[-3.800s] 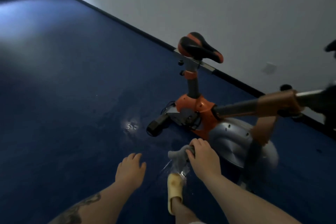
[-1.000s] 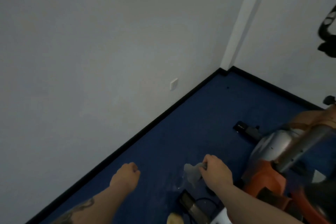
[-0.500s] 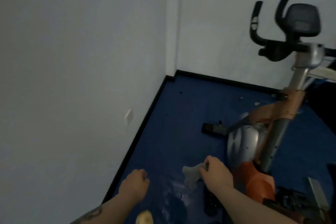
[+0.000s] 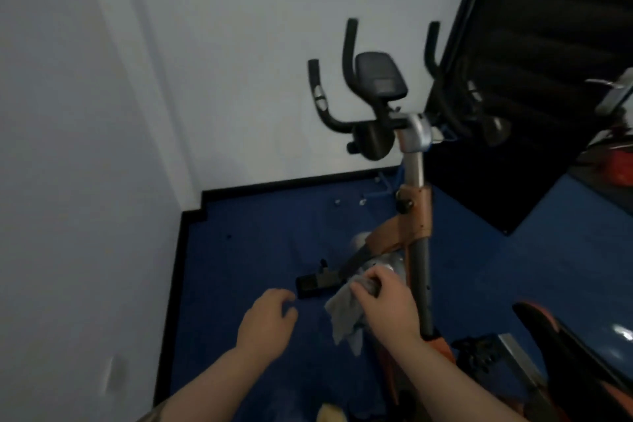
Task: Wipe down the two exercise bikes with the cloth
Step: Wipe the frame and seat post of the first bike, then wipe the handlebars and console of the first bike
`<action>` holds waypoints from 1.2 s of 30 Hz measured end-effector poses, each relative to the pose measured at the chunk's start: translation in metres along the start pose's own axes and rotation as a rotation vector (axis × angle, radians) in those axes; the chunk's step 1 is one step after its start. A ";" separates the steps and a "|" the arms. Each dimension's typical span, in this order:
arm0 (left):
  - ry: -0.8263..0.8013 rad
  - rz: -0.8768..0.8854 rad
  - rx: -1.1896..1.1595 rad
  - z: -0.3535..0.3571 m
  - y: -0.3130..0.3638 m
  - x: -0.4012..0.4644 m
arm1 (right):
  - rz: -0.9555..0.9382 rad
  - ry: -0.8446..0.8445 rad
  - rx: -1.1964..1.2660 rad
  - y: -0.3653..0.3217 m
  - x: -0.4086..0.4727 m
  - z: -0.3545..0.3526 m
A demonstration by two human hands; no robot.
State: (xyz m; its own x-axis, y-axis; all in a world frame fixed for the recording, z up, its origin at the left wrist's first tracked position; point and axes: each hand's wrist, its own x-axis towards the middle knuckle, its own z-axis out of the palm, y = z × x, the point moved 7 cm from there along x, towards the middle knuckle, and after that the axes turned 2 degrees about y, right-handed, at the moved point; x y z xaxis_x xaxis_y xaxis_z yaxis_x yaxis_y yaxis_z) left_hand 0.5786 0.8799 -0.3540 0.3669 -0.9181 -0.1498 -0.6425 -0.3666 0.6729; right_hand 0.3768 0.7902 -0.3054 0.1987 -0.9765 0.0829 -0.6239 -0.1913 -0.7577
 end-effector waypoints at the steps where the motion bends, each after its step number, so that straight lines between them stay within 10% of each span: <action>1: 0.022 0.058 -0.009 -0.008 0.021 0.021 | -0.014 0.046 0.018 -0.005 0.015 -0.010; 12: 0.218 0.365 -0.272 -0.077 0.181 0.181 | -0.194 0.328 0.247 -0.054 0.173 -0.100; 28: 0.139 0.351 -0.554 -0.083 0.194 0.318 | -0.150 0.286 0.476 -0.085 0.309 -0.028; 36: -0.058 0.390 -0.673 -0.052 0.195 0.327 | -0.346 0.244 -0.494 -0.066 0.285 -0.010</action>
State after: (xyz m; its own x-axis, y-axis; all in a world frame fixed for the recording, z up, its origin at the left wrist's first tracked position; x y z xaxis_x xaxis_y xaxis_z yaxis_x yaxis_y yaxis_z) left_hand 0.6084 0.5166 -0.2340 0.1505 -0.9752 0.1625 -0.1647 0.1373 0.9767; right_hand 0.4668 0.5235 -0.2249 0.3099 -0.8335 0.4575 -0.8404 -0.4651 -0.2782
